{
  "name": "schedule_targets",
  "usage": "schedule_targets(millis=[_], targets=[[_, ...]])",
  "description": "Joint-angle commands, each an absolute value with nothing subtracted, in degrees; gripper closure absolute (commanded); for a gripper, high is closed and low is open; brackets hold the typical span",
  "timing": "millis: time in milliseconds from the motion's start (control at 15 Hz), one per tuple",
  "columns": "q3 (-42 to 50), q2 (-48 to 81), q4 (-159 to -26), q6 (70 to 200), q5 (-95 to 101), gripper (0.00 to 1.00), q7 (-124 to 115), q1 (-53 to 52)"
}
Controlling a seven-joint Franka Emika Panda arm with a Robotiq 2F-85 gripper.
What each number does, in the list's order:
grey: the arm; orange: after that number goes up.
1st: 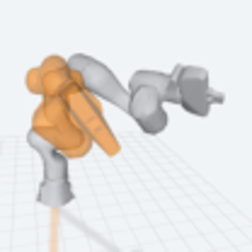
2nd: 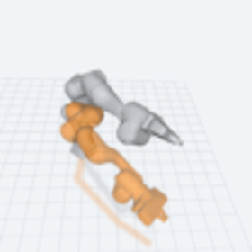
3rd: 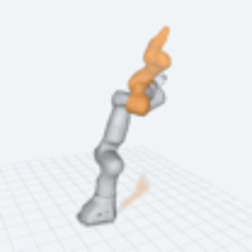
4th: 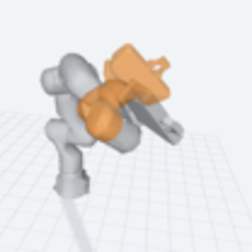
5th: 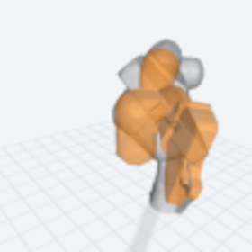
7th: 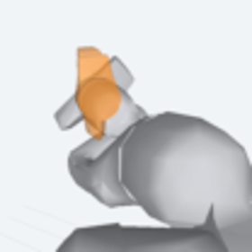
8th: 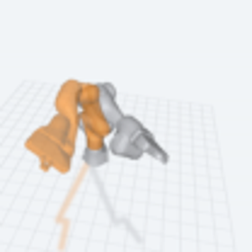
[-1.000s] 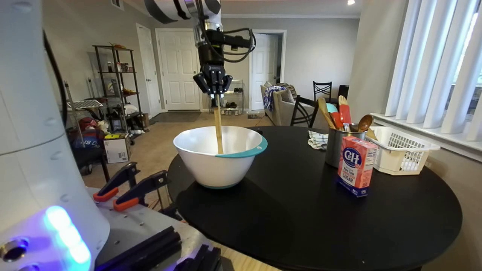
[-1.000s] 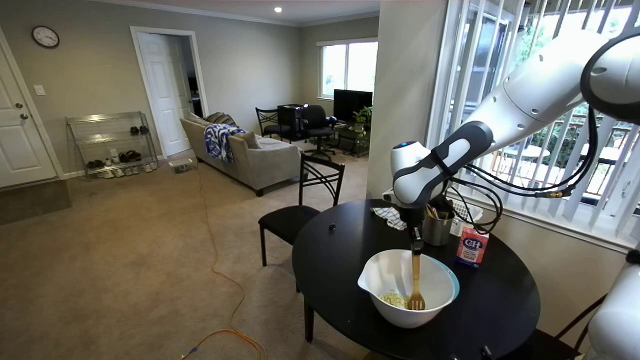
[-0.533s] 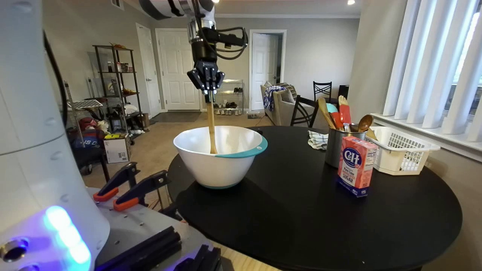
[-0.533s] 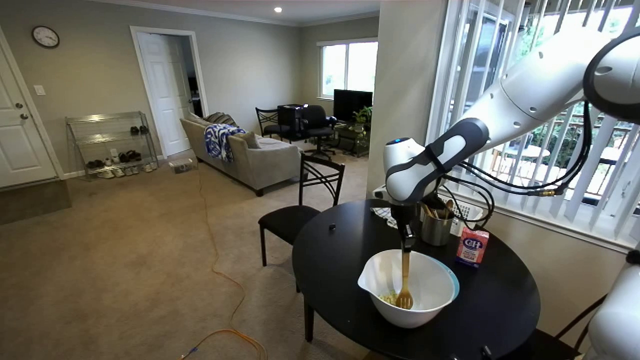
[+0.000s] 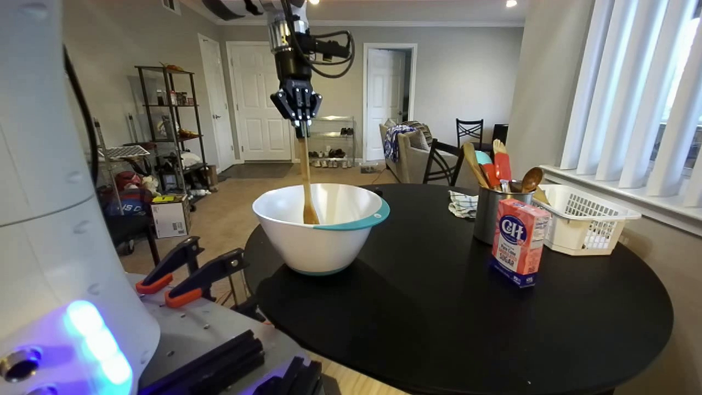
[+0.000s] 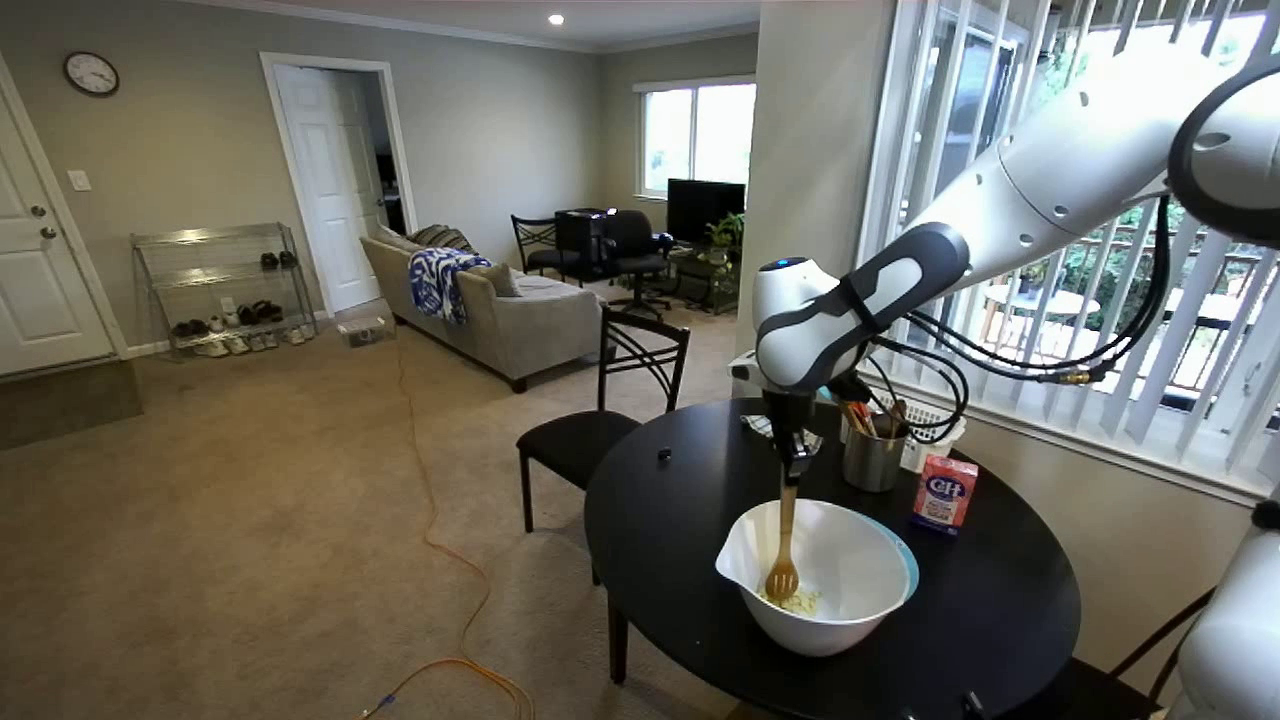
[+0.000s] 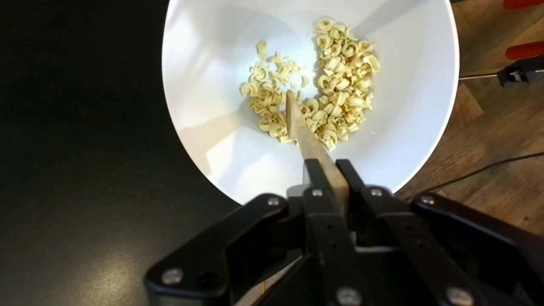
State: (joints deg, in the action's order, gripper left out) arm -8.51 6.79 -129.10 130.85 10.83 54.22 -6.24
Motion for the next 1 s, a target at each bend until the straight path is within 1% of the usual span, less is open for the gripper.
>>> schedule_targets(millis=[0,333,933], targets=[[-9.08,6.84,-129.29,130.92,7.38,0.97,58.78,-5.83],[-9.28,6.49,-131.07,129.29,4.29,0.97,63.63,-5.70],[-7.58,6.62,-132.37,122.71,12.21,0.97,57.94,-6.32]])
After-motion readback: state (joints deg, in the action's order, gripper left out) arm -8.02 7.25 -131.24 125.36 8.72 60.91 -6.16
